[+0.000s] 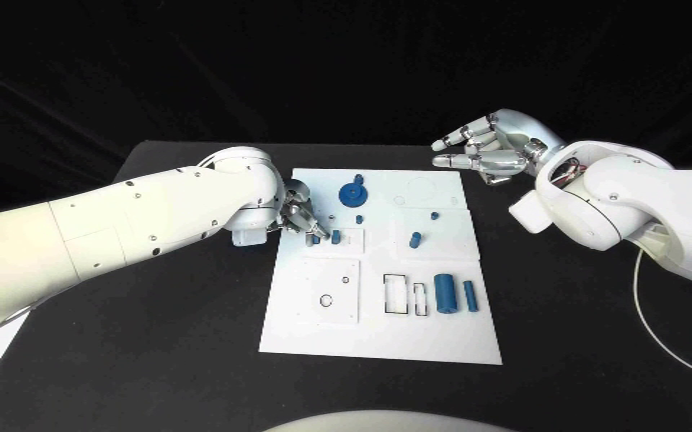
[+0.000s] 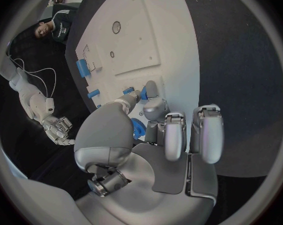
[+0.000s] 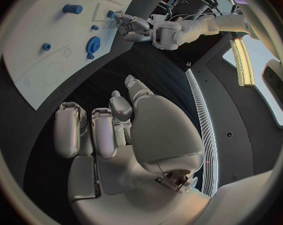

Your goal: Assemble the parts on the task board

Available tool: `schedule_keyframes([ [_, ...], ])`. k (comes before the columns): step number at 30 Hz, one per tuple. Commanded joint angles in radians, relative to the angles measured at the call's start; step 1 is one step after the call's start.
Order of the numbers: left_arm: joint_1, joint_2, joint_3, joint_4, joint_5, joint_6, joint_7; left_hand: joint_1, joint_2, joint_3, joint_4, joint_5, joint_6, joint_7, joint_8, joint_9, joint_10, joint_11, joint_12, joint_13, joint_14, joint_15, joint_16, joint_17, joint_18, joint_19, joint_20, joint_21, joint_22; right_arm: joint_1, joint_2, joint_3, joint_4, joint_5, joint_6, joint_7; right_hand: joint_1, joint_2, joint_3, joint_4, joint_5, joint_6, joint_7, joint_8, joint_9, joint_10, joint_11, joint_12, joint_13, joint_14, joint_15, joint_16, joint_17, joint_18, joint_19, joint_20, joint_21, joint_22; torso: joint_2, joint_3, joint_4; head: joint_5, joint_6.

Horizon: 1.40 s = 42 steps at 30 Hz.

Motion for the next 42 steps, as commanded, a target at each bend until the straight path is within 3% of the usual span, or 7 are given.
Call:
schedule_keyframes([
  [1, -0.007, -0.005, -0.003, 0.002, -0.008, -0.001, -0.010, -0.010, -0.004, -0.038, 0.015, -0.003, 0.008, 0.000, -0.006, -0.005, 0.002, 0.000, 0.007, 0.003, 0.107, -0.008, 0.003, 0.263, -0.013, 0.088, -0.006, 0.008, 0.233, -0.001, 0.001, 0.000, 0.002, -0.002, 0.009, 0.006, 0.000, 0.007, 0.001, 0.003, 0.004, 0.004, 0.001, -0.007, -0.001, -0.003, 0.000, 0.000, -0.001, 0.057, -0.006, -0.004, 0.050, 0.019, -0.008, -0.002, -0.004, -0.001, 0.000, -0.0001, -0.0006, -0.001, 0.001],
  [14, -0.008, -0.058, 0.016, 0.052, 0.050, -0.120, 0.018, -0.011, 0.001, -0.179, 0.101, -0.055, -0.004, 0.002, 0.001, -0.018, -0.012, 0.001, -0.019, -0.023, 0.107, -0.010, 0.003, 0.263, -0.010, 0.083, -0.008, -0.004, 0.225, -0.002, -0.001, 0.000, 0.000, -0.002, 0.011, 0.009, -0.001, 0.006, -0.001, 0.005, 0.004, 0.003, 0.001, -0.007, -0.001, -0.003, 0.000, -0.001, -0.002, 0.056, -0.006, -0.005, 0.049, 0.020, -0.010, -0.002, -0.007, -0.005, -0.001, 0.0002, -0.0002, -0.006, 0.005],
  [20, -0.008, -0.072, 0.027, 0.065, 0.079, -0.167, 0.053, -0.005, 0.016, -0.252, 0.173, -0.131, -0.034, 0.012, 0.008, -0.023, -0.048, 0.010, -0.072, -0.083, 0.107, -0.003, 0.003, 0.263, 0.002, 0.065, -0.004, -0.051, 0.191, -0.003, -0.001, 0.000, -0.001, -0.001, 0.014, 0.010, -0.001, 0.006, -0.001, 0.004, 0.004, 0.003, 0.001, -0.007, -0.001, -0.003, 0.000, -0.001, -0.002, 0.056, -0.006, -0.005, 0.049, 0.020, -0.010, -0.002, -0.007, -0.005, 0.000, -0.0013, -0.0007, -0.007, 0.005],
  [24, -0.007, -0.080, 0.030, 0.062, 0.154, -0.230, 0.146, -0.004, 0.036, -0.292, 0.176, -0.142, -0.082, 0.030, 0.001, -0.031, -0.150, 0.028, -0.216, -0.231, 0.105, 0.011, -0.001, 0.257, 0.039, -0.001, 0.006, -0.207, 0.078, -0.004, -0.002, 0.000, -0.001, -0.001, 0.015, 0.010, -0.001, 0.006, -0.001, 0.004, 0.005, 0.003, 0.001, -0.007, -0.001, -0.003, 0.000, 0.000, -0.002, 0.056, -0.006, -0.005, 0.049, 0.020, -0.011, -0.002, -0.007, -0.005, 0.000, 0.0012, 0.0004, -0.007, 0.004],
  [29, -0.007, -0.084, 0.031, 0.051, 0.224, -0.327, 0.280, 0.032, 0.043, -0.360, 0.180, -0.149, -0.221, 0.103, -0.037, -0.063, -0.344, 0.096, -0.353, -0.342, -0.073, 0.072, -0.315, -0.085, 0.142, -0.281, 0.061, -0.812, -0.340, -0.005, -0.004, 0.000, 0.000, 0.000, 0.015, 0.009, -0.001, 0.006, -0.001, 0.004, 0.005, 0.003, 0.001, -0.007, -0.001, -0.003, 0.000, 0.001, -0.001, 0.057, -0.006, -0.004, 0.050, 0.020, -0.011, -0.002, -0.007, -0.007, 0.000, 0.0003, 0.0017, -0.012, 0.010],
  [37, -0.007, -0.054, 0.015, 0.033, 0.055, -0.414, 0.410, 0.422, 0.037, -0.259, 0.042, -0.136, -0.266, 0.128, -0.067, -0.127, -0.448, 0.126, -0.484, -0.478, -0.261, 0.099, -0.638, -0.405, 0.160, -0.336, 0.096, -0.998, -0.476, -0.005, -0.003, 0.000, 0.000, 0.000, 0.015, 0.009, -0.001, 0.006, -0.001, 0.004, 0.005, 0.003, 0.001, -0.007, -0.001, -0.003, 0.000, 0.001, -0.001, 0.057, -0.006, -0.004, 0.050, 0.020, -0.011, -0.002, -0.007, -0.007, 0.001, 0.0000, -0.0001, -0.015, 0.017],
  [42, -0.024, -0.013, 0.000, 0.009, -0.091, -0.489, 0.518, 0.521, -0.005, -0.172, 0.019, -0.142, -0.245, 0.132, -0.142, -0.213, -0.415, 0.129, -0.625, -0.643, -0.275, 0.101, -0.753, -0.529, 0.162, -0.300, 0.088, -1.050, -0.530, -0.005, -0.002, 0.000, 0.000, 0.000, 0.016, 0.009, 0.001, 0.007, 0.000, 0.004, 0.006, 0.002, 0.001, -0.008, -0.001, -0.004, 0.000, 0.000, -0.002, 0.057, -0.005, -0.005, 0.049, 0.020, -0.012, -0.002, -0.008, -0.008, 0.001, -0.0006, -0.0003, -0.022, 0.019],
])
